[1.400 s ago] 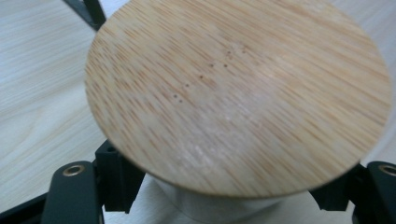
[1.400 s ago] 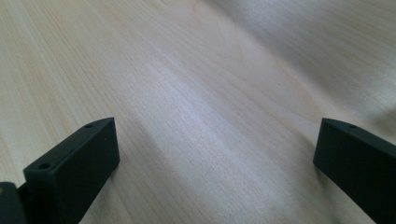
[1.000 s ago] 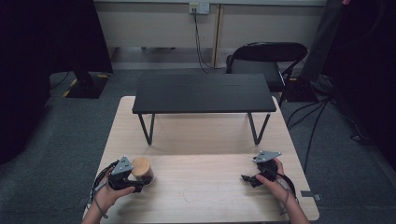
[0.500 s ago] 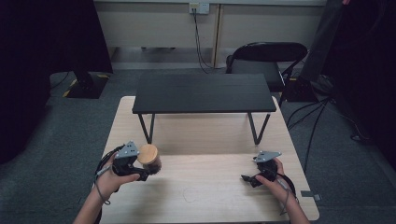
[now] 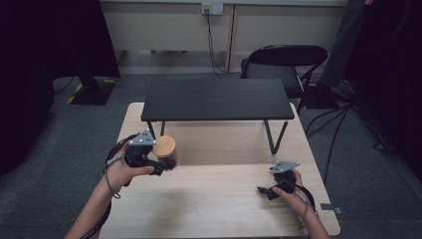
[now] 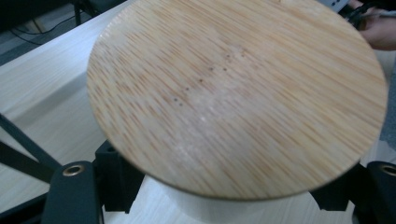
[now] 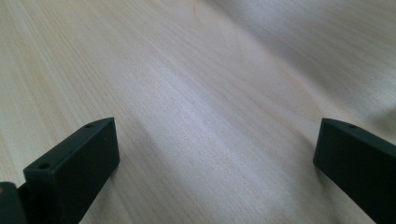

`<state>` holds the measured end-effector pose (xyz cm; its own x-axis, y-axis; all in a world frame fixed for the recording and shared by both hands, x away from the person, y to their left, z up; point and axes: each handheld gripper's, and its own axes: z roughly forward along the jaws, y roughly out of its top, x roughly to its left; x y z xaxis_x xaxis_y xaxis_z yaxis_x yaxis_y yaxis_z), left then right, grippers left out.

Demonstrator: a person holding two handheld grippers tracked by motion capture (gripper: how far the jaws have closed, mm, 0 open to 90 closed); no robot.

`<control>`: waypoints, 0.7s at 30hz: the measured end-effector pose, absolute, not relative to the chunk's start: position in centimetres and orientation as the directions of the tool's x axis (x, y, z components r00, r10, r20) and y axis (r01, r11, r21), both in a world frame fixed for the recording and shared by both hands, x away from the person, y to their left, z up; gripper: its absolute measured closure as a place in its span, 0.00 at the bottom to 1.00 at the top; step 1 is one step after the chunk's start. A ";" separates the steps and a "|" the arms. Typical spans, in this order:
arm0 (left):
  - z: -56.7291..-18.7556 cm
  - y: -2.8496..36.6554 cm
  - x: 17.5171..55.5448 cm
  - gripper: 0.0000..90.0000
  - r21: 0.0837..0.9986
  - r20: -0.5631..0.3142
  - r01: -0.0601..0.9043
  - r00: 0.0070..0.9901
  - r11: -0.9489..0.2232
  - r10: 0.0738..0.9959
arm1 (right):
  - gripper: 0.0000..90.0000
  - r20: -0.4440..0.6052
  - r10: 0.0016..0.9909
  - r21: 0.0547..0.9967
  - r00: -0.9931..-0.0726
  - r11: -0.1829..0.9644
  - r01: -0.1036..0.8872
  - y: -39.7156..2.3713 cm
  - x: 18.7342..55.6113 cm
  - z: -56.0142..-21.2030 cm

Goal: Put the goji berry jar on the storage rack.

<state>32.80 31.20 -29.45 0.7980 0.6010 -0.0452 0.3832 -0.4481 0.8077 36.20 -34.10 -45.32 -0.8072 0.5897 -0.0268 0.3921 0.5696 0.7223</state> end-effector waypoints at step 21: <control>-25.9 28.7 36.3 0.28 0.804 -0.031 0.374 0.802 -0.462 0.597 | 0.00 -0.027 0.590 0.722 -0.807 0.570 0.392 -34.1 36.2 -45.3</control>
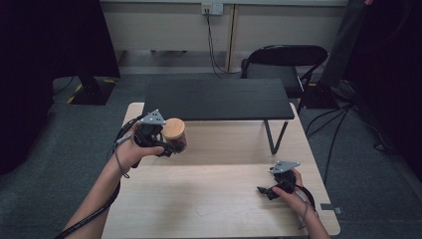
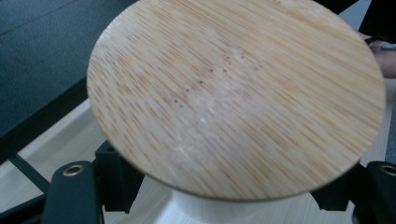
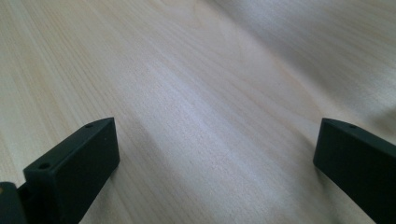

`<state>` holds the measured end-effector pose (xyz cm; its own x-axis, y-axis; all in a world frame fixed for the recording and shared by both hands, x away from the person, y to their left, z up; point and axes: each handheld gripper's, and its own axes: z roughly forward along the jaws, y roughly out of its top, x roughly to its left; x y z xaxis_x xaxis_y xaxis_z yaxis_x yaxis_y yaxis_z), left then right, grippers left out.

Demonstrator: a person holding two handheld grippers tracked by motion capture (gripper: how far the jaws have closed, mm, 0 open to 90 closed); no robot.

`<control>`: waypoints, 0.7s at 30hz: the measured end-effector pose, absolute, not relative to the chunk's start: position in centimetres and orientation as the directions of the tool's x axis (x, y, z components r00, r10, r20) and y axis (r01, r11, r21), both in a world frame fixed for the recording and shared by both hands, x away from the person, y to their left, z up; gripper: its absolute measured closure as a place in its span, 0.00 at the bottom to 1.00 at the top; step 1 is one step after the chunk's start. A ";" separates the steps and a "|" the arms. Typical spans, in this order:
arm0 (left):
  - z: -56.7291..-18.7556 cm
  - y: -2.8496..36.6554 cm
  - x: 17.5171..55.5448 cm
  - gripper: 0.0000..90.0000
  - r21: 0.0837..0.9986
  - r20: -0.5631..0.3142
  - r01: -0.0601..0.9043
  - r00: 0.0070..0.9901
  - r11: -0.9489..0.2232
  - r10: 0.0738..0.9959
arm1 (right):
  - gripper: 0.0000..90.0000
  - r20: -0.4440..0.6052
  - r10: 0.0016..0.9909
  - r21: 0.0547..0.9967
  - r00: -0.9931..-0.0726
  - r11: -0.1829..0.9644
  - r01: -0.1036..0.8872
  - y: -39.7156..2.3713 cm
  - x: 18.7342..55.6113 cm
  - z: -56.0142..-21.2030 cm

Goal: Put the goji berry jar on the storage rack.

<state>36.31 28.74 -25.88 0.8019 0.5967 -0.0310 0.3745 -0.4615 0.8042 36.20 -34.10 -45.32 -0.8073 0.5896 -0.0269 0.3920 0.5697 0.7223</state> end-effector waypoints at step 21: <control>-23.0 26.1 39.7 0.28 0.796 -0.004 0.413 0.734 -0.442 0.679 | 0.00 -0.027 0.589 0.722 -0.807 0.570 0.392 -34.1 36.2 -45.3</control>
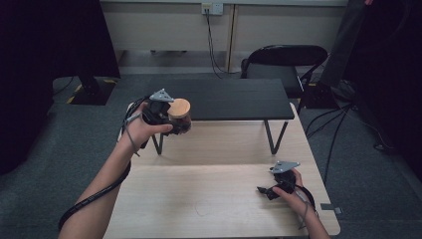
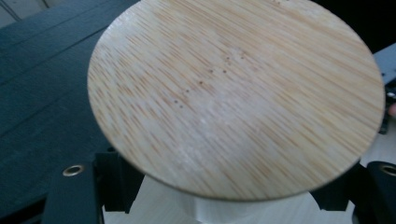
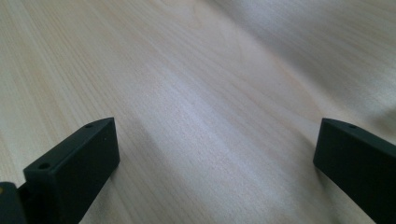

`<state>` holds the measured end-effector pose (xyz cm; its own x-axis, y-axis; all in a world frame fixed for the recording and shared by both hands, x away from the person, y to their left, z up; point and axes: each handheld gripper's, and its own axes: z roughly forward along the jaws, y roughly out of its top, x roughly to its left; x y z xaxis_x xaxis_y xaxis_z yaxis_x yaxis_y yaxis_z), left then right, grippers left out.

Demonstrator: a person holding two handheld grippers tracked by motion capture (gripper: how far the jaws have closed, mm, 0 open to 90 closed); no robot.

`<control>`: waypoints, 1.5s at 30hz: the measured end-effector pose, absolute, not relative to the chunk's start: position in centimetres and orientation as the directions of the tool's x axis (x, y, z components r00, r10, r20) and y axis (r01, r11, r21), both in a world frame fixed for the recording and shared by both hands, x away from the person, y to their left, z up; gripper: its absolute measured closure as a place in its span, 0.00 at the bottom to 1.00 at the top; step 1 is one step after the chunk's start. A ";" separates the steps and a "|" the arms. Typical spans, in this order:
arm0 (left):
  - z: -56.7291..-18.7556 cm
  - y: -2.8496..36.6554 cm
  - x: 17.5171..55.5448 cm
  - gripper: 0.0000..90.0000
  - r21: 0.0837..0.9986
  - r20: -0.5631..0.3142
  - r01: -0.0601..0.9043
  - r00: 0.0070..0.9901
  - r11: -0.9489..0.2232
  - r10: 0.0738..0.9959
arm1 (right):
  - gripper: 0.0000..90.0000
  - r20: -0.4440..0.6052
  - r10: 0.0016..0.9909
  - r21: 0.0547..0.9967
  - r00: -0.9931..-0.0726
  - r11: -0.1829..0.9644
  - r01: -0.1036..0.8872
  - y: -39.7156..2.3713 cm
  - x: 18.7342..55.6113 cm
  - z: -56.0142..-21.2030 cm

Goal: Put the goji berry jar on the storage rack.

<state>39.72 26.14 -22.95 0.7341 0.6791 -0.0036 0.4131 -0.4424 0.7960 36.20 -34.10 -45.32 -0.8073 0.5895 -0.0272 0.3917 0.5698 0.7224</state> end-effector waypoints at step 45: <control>-24.1 21.2 45.5 0.28 0.816 -0.016 0.475 0.590 -0.330 0.807 | 0.00 -0.027 0.590 0.723 -0.807 0.569 0.392 -34.1 36.2 -45.3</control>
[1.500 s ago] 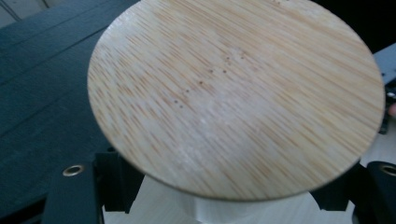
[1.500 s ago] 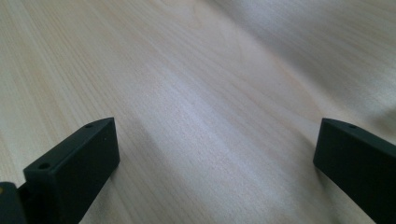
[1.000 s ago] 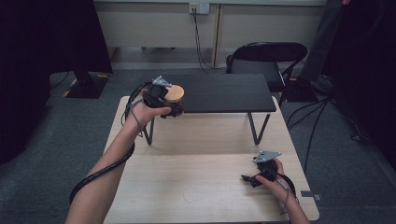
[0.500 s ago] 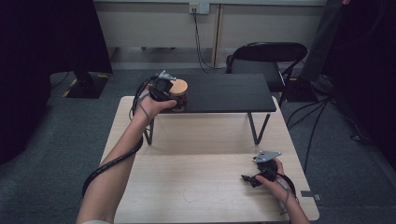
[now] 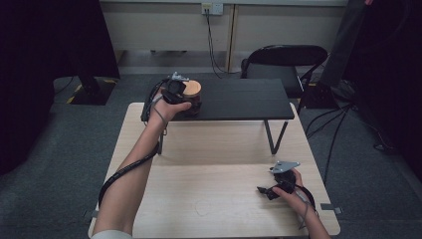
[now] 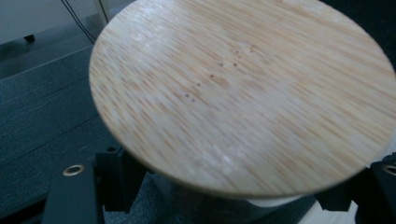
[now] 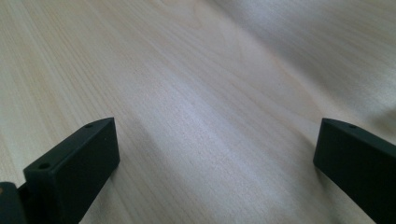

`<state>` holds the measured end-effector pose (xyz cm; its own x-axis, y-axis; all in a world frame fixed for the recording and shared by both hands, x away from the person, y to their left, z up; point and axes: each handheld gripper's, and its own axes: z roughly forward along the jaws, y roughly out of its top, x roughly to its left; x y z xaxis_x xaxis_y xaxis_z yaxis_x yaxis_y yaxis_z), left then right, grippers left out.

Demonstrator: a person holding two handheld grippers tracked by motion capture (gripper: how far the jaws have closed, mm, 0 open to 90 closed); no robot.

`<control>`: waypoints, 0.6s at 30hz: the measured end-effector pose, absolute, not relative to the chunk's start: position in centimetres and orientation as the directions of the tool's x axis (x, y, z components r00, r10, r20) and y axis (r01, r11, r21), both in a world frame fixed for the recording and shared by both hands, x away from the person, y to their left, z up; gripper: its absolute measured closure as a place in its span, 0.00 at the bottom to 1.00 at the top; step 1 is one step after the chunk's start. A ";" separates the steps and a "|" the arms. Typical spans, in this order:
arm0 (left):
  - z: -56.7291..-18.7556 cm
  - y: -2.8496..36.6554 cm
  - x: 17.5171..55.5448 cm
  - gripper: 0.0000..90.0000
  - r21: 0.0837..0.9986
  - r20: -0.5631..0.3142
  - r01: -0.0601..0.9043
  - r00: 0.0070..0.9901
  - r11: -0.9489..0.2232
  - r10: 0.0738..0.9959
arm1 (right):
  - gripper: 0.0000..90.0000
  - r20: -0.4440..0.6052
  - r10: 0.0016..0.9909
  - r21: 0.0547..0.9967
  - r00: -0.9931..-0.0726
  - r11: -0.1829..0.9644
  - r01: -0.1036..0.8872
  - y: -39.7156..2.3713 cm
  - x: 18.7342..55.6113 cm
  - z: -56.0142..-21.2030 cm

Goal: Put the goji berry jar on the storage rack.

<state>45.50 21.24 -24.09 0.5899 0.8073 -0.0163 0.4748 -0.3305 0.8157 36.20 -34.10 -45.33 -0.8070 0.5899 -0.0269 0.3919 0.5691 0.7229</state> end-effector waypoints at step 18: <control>-24.3 21.1 45.4 0.22 0.817 -0.015 0.479 0.575 -0.322 0.818 | 0.00 -0.027 0.590 0.723 -0.807 0.569 0.392 -34.1 36.2 -45.3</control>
